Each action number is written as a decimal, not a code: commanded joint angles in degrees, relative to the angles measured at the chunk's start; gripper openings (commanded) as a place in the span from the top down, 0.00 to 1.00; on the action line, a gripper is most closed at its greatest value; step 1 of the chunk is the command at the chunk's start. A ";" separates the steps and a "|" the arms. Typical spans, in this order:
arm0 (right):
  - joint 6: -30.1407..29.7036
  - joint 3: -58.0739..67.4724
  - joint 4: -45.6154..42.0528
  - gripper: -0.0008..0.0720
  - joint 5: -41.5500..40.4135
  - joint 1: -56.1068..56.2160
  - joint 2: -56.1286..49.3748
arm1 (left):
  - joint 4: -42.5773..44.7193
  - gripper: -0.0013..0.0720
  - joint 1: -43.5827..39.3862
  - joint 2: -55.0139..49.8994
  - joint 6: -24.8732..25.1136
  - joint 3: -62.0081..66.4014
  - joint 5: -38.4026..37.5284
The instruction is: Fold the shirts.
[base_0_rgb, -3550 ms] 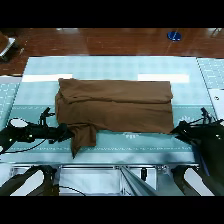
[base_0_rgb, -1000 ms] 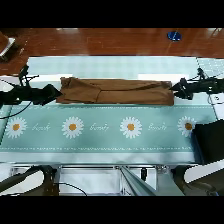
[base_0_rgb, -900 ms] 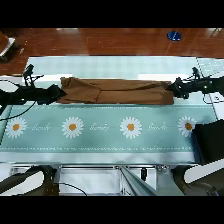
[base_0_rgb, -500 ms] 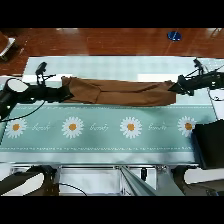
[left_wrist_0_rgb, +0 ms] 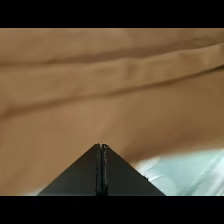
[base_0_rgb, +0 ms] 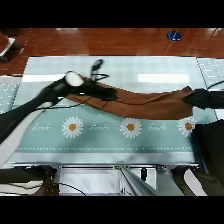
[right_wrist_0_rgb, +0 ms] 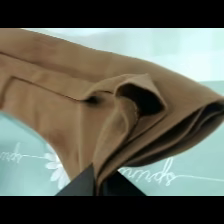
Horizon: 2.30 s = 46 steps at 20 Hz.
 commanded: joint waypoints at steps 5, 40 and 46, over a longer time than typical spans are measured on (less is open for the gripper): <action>2.86 -1.95 3.26 0.96 0.48 0.33 10.88 | -0.26 0.96 -18.43 -20.39 -10.29 21.42 -6.05; 8.26 44.68 20.04 0.42 -13.09 43.21 -60.06 | 11.15 0.96 25.20 57.18 -16.87 -46.42 1.01; 8.70 42.47 -4.66 0.42 7.93 28.30 -39.06 | 11.15 0.96 25.20 57.20 -16.90 -46.42 1.49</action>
